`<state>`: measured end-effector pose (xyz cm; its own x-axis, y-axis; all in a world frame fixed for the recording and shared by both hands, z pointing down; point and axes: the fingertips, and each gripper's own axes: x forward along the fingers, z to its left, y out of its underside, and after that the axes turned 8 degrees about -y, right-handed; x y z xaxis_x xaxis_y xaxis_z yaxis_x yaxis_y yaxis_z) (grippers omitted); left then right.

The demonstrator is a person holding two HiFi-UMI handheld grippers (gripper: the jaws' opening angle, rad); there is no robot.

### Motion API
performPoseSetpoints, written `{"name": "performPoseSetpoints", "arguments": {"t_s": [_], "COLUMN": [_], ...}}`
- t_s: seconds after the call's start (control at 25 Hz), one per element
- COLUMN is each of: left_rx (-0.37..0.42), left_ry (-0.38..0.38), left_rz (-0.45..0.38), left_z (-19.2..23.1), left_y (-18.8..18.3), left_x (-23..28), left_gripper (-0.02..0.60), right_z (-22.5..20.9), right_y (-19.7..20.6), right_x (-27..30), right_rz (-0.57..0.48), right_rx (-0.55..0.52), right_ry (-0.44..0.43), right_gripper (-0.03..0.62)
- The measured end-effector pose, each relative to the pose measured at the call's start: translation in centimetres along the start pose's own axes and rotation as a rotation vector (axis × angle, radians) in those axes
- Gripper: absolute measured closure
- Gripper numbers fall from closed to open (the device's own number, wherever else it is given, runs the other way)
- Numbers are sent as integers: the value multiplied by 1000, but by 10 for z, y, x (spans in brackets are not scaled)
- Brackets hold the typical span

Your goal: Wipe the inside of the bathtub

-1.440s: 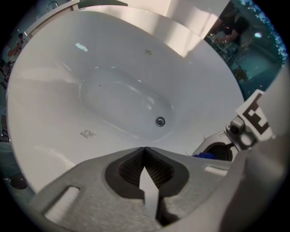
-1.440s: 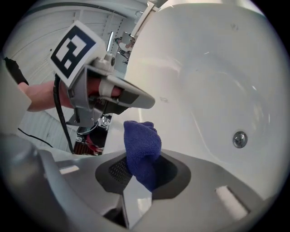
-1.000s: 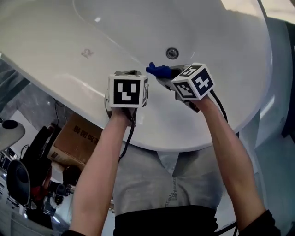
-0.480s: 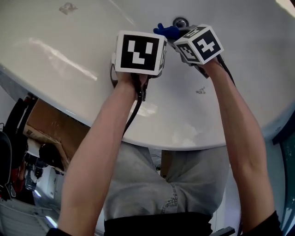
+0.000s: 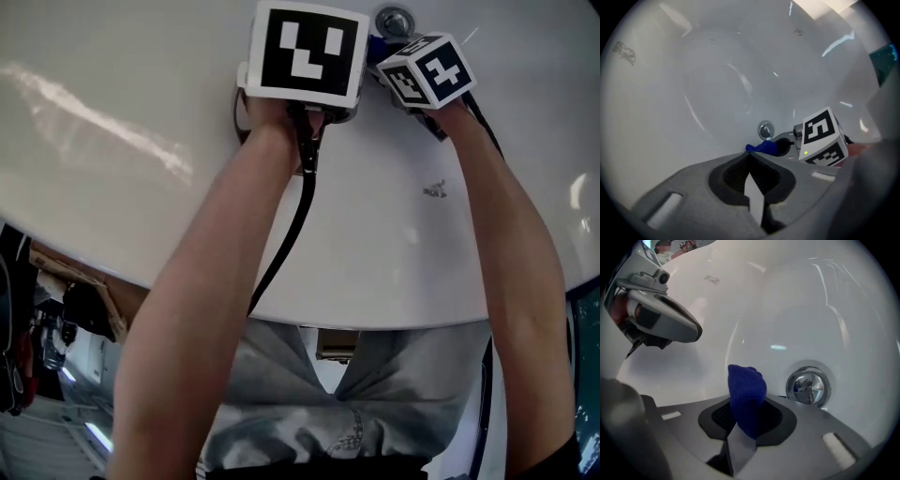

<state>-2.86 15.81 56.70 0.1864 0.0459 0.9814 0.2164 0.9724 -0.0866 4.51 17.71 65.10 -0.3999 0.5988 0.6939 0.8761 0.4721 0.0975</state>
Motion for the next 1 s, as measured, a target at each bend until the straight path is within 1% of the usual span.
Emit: {"name": "performPoseSetpoints", "arguments": {"t_s": [0.12,0.2,0.32,0.4,0.48,0.64,0.72,0.84,1.0], "left_rx": [1,0,-1,-2,-3,-3,-2,13,38], "left_ry": [2,4,6,8,9,10,9,7,3], "left_rz": [5,7,9,10,12,15,17,23,49], "left_z": [0,0,1,2,2,3,4,3,4], "left_y": [3,4,5,6,7,10,10,11,15], "left_x": [0,-2,-5,-7,-8,-11,-12,-12,-15], "left_gripper": [580,580,580,580,580,580,580,580,580], "right_z": [-3,-1,6,16,23,34,41,50,62], "right_y": [2,5,2,8,18,25,25,23,21], "right_x": [9,11,9,12,16,20,22,24,25], "right_rz": [17,28,35,65,104,158,161,147,150], "right_rx": [-21,-17,22,30,15,-54,-64,-44,-61], "right_ry": [13,5,-29,-65,-78,-74,-84,-112,-133], "right_gripper": [500,500,500,500,500,502,502,500,508]}}
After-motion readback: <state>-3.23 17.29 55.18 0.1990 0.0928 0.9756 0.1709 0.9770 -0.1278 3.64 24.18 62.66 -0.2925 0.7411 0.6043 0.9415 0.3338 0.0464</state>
